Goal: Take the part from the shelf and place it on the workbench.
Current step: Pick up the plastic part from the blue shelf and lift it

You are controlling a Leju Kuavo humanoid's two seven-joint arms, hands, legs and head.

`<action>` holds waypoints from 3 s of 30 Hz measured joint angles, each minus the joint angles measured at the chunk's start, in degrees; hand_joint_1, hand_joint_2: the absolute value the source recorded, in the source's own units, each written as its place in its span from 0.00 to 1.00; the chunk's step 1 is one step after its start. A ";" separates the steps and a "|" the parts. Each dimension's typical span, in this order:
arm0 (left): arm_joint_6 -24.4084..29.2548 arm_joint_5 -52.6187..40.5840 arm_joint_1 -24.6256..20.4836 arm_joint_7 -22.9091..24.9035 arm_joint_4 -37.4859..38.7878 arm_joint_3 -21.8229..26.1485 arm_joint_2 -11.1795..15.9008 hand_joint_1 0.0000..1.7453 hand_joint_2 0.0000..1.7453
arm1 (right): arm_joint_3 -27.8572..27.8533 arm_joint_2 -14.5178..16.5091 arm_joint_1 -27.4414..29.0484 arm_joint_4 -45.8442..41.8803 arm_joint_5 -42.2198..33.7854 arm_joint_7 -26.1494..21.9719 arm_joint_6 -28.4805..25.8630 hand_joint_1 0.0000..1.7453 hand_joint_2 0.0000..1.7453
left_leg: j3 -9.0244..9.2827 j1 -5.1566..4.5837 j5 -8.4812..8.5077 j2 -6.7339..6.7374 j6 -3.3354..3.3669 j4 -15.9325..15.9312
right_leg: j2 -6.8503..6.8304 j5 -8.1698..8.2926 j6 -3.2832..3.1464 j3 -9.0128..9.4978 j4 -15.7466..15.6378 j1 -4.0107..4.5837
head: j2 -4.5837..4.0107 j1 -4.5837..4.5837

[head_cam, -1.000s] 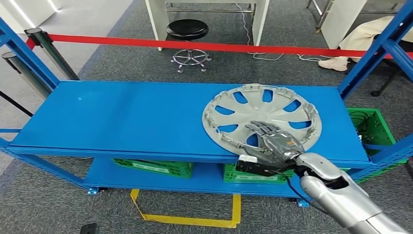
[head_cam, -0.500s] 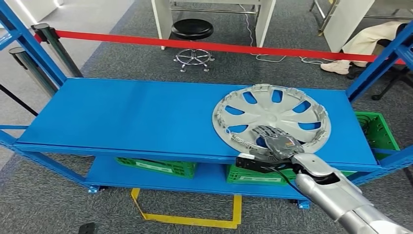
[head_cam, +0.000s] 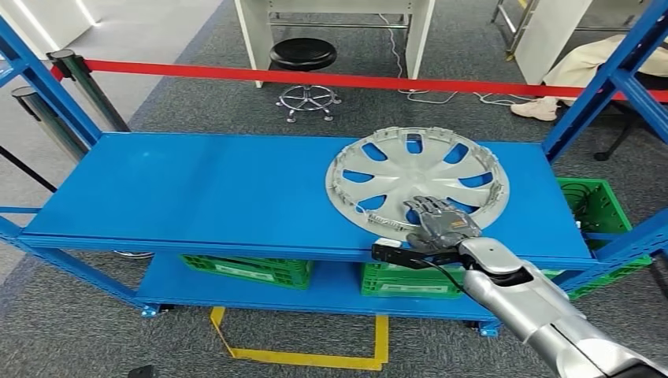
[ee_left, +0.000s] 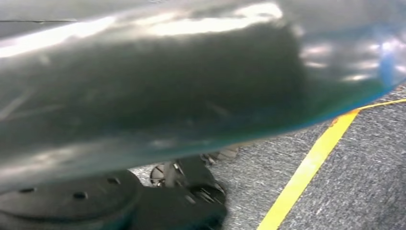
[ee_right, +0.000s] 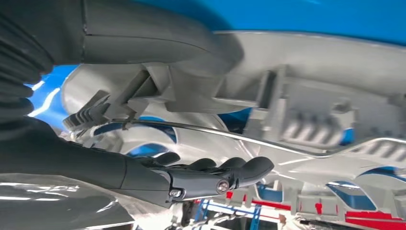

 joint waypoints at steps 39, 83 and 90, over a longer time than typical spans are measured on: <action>0.34 1.20 0.04 -0.19 0.07 1.44 -0.04 0.00 0.00 | 0.78 1.88 -3.19 5.13 -1.57 -5.03 -3.91 1.00 1.00 | -0.06 0.09 2.99 0.31 2.77 -4.44 | 0.20 -6.03 2.17 -2.81 7.82 0.17 | 0.00 0.62; 1.49 1.78 0.40 -10.10 0.07 1.88 -0.82 0.00 1.00 | -4.27 -12.27 25.62 -48.82 20.13 -3.92 -24.01 1.00 1.00 | -2.44 -0.50 0.87 -0.22 0.67 -1.32 | -0.04 -1.63 0.67 -0.84 1.34 -0.50 | 0.00 0.25; -0.50 2.75 0.54 -9.17 0.07 2.77 -0.84 0.00 1.00 | -5.50 -12.42 27.58 -50.69 23.43 -3.35 -27.14 1.00 1.00 | -6.78 -0.58 -1.49 -0.15 0.93 8.57 | -0.13 -1.88 -0.17 -0.31 1.31 -0.05 | 0.00 0.04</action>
